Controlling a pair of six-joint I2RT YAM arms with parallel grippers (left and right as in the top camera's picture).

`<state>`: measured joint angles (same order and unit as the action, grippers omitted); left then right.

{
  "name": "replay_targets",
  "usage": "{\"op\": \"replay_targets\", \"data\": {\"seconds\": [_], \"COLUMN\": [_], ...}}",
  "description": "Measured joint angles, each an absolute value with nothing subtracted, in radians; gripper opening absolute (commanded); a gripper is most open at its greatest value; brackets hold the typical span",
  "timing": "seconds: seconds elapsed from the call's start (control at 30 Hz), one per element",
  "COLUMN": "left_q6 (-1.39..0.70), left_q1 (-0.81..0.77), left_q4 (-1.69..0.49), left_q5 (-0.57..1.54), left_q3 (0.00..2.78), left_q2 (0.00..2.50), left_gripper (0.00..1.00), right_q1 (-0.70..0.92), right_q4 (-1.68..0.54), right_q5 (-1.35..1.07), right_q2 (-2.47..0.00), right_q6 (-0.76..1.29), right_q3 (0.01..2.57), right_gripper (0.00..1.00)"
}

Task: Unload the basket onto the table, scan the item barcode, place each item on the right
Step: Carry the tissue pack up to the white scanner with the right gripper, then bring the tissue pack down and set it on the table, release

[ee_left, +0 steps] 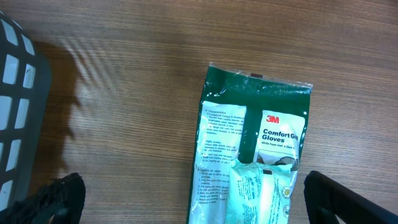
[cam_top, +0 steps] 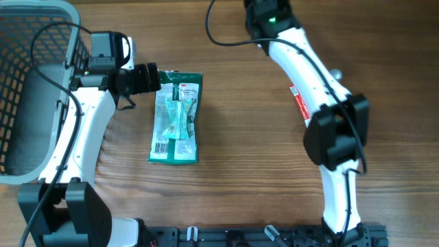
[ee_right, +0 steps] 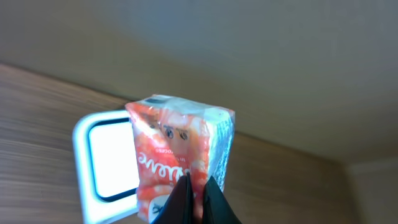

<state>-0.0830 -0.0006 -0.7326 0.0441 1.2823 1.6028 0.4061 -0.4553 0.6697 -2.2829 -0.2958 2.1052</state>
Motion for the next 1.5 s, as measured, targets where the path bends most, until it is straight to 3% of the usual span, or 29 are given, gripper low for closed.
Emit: {"op": "replay_targets", "data": {"seconds": [0.13,0.43,0.93,1.1,1.33,1.5], "left_q6": [-0.083,-0.083,-0.083,-0.083,-0.083,-0.083], "left_q1": [-0.001,-0.001,-0.001,-0.001,-0.001,-0.001], "left_q4": [-0.732,-0.732,-0.732,-0.731,-0.733,-0.732], "left_q5": [0.044,0.044,0.044,0.044,0.044,0.044], "left_q3": [1.282,1.282,1.282,1.282,1.282,1.282], "left_q2": [1.603,1.603,1.603,1.603,1.603,1.603], "left_gripper": [1.0,1.0,1.0,1.0,1.0,1.0], "right_q1": [0.406,0.406,0.431,0.493,0.505,0.505], "right_q4": [-0.406,-0.297,-0.287,-0.686,-1.429,-1.552], "right_q5": [0.738,0.767,0.848,0.777,0.336,0.183], "right_q2": [-2.376,-2.41,-2.447,-2.211,-1.809,-1.836], "right_q6": [-0.467,-0.591,-0.638,-0.463,0.196,0.376], "right_q3": [2.104,2.104,2.103,2.093,2.125,2.024], "right_gripper": [0.04,0.04,0.04,0.04,0.04,0.05]}}
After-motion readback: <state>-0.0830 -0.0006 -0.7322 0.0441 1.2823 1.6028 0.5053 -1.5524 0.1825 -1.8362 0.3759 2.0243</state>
